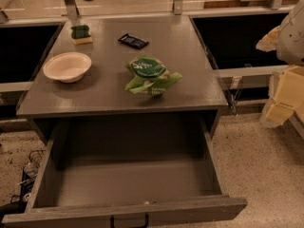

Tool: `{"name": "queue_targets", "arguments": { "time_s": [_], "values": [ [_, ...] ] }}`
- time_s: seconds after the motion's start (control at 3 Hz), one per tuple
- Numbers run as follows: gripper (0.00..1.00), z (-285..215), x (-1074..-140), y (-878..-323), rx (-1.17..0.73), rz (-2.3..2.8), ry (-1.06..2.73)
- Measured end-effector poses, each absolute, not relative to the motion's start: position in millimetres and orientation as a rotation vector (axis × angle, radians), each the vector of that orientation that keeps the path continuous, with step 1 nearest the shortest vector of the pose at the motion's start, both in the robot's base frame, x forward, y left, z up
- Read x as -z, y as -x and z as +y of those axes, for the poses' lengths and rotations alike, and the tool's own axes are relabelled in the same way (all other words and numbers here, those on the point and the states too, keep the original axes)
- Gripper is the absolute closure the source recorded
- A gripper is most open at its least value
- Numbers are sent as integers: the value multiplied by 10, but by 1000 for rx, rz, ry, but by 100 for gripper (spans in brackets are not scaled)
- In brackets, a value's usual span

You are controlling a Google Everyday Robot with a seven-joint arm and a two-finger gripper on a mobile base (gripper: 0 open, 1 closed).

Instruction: Place green rice chip bag into top drawer

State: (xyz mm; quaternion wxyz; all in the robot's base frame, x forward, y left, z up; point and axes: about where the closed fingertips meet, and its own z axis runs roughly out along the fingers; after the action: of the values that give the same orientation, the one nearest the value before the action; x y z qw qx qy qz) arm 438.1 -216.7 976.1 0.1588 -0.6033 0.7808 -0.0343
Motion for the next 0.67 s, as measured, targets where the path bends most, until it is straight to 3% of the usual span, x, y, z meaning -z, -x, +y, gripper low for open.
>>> {"name": "queue_targets", "arguments": {
  "time_s": [0.67],
  "values": [
    [0,-2144,-9750,-4444,80,2221,1725]
  ]
}}
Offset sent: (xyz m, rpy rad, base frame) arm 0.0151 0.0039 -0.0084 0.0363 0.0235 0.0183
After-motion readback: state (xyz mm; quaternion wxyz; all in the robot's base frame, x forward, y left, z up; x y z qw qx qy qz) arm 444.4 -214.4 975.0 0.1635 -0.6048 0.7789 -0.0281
